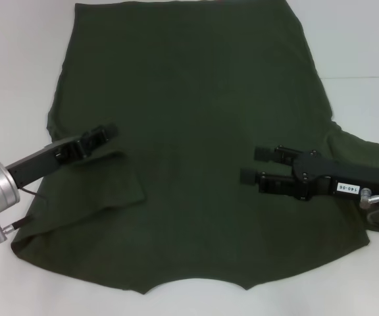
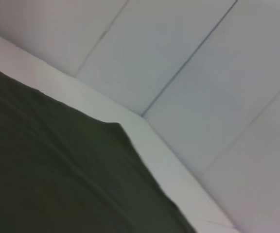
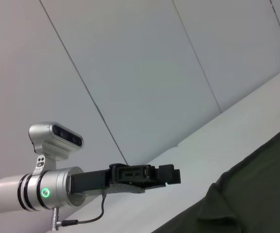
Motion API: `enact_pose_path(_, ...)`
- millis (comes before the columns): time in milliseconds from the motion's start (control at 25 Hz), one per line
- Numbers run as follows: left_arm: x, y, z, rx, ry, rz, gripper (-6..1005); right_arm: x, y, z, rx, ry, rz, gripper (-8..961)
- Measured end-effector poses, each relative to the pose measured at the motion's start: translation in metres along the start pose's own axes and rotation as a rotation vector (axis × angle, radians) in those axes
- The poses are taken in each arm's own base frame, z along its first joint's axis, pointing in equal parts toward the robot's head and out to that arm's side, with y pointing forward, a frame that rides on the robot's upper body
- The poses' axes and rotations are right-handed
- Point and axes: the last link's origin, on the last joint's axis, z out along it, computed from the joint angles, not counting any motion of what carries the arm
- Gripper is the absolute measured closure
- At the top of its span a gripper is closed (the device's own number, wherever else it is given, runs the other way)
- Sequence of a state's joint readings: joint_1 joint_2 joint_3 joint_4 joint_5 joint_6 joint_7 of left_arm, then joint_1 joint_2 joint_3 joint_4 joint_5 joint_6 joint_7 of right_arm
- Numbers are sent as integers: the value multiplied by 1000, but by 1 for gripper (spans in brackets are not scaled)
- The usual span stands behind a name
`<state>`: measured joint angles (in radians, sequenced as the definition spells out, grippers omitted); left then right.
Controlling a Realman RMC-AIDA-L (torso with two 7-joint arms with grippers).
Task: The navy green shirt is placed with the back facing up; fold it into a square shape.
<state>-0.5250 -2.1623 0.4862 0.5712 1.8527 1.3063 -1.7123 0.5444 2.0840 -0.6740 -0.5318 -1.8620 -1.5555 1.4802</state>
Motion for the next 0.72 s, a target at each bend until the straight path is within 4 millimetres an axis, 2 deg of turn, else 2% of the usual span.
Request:
enact_pose_path(320, 2, 16, -2, -113, 29, -4, 578, -6, -3, -7, 15, -37, 6, 55)
enact_pose_path(520, -3, 34, -4, -244, 24, 79, 380, -12, -11, -21, 58, -77, 69, 55)
enact_pose_path(640, -12, 46, -4, -328, -1, 154, 251, -20, -20, -39, 91, -54, 190, 55)
enact_pose_path(720, -22, 52, -2, -367, -29, 220, 162, -21, -23, -44, 102, -48, 219, 55)
